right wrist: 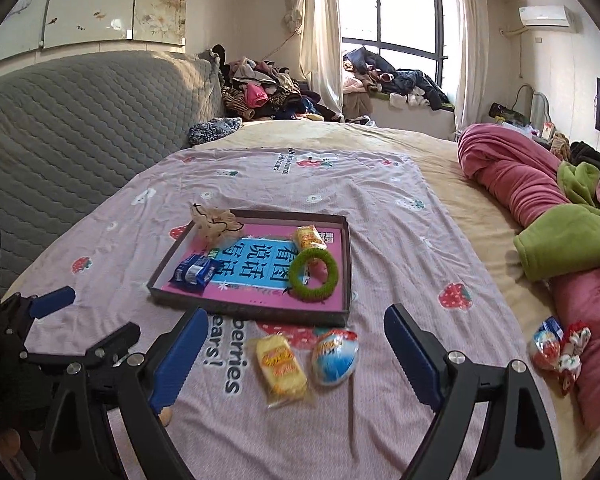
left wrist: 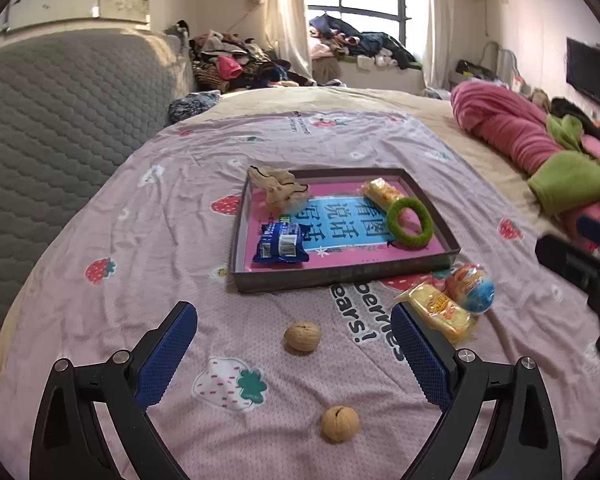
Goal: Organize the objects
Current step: 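Withdraw both open tools back from the tray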
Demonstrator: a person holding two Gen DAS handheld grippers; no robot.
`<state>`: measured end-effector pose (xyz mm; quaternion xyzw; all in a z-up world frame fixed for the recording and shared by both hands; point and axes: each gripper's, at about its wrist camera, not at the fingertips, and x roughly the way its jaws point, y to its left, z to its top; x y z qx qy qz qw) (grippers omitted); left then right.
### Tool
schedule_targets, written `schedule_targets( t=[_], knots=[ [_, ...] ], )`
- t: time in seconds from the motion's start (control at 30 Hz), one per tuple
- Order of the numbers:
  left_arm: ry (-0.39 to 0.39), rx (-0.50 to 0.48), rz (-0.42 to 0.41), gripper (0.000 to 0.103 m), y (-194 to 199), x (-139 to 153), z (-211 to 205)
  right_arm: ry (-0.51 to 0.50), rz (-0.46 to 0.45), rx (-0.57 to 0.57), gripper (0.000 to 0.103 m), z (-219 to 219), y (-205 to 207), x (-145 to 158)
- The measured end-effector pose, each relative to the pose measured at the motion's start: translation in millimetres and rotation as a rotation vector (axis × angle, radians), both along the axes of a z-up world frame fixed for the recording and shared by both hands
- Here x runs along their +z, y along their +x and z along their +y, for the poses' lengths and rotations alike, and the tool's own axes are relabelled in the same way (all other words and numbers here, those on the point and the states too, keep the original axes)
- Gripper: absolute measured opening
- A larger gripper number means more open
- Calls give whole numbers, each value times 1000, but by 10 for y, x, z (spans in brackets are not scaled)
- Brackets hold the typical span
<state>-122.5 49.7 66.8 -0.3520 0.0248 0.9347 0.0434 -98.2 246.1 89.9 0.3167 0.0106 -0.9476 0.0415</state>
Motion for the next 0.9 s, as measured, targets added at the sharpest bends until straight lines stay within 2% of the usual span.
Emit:
schedule_targets(
  t=[0.27,0.9],
  knots=[
    [-3,18,12,98,251,214,-12,6,-19,-7,90,-1,244,100],
    [0,13,39,98,703,548,8,0,43,-23,91,77,815,481]
  ],
)
